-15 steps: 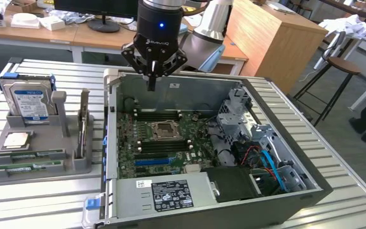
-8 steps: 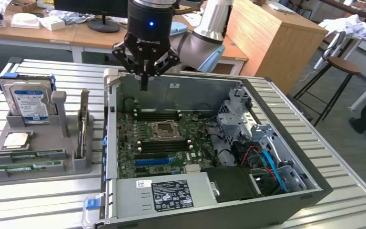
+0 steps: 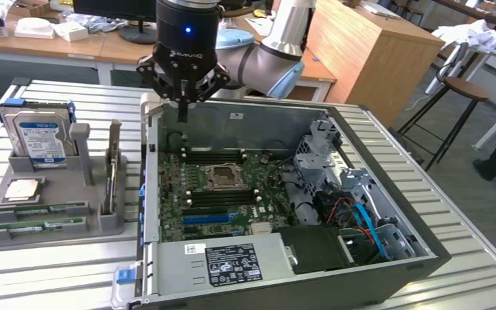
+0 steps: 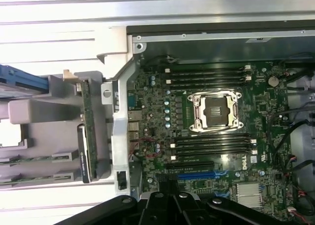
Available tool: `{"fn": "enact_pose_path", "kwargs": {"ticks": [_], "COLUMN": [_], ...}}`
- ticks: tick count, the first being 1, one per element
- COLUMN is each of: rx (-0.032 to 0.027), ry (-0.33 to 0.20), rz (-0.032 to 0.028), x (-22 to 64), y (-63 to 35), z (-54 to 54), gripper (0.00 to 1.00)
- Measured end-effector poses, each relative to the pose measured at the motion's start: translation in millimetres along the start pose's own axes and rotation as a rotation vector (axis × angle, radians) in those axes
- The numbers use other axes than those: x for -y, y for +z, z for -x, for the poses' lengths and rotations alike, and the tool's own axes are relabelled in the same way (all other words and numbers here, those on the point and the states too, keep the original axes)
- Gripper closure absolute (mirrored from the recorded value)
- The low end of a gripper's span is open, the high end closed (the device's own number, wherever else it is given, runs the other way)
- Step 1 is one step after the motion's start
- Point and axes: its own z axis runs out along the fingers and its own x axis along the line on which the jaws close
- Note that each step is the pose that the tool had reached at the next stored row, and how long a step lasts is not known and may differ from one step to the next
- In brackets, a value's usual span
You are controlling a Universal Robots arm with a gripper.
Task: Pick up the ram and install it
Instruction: 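Reach for the ram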
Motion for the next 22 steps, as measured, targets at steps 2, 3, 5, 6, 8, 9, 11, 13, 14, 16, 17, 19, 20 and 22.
{"fn": "enact_pose_path", "kwargs": {"ticks": [2,3,5,6,8,9,11,13,14,16,17,19,20,22], "rx": [0.0000,0.0000,0.0000,0.0000,0.0000,0.0000,0.0000,0.0000,0.0000,0.0000,-0.0001,0.0000,0.0000,0.0000], "ry": [0.000,0.000,0.000,0.000,0.000,0.000,0.000,0.000,0.000,0.000,0.000,0.000,0.000,0.000], "rz": [-0.0001,-0.0001,0.0000,0.0000,-0.0001,0.0000,0.0000,0.0000,0.0000,0.0000,-0.0001,0.0000,0.0000,0.0000], "x": [0.3,0.5,0.8,1.0,1.3,1.4,1.7,2.0,2.2,2.7,2.8,3.2,3.3,3.6], "y": [-0.1,-0.1,-0.2,-0.2,-0.3,-0.3,-0.3,-0.4,-0.4,-0.5,-0.6,-0.6,-0.7,-0.7], "z": [-4.3,-6.4,-10.7,-12.7,-16.9,-18.9,-22.8,-26.8,-28.9,-35.5,-37.7,-41.9,-44.0,-48.1], "gripper": [0.90,0.90,0.90,0.90,0.90,0.90,0.90,0.90,0.90,0.90,0.90,0.90,0.90,0.90]}}
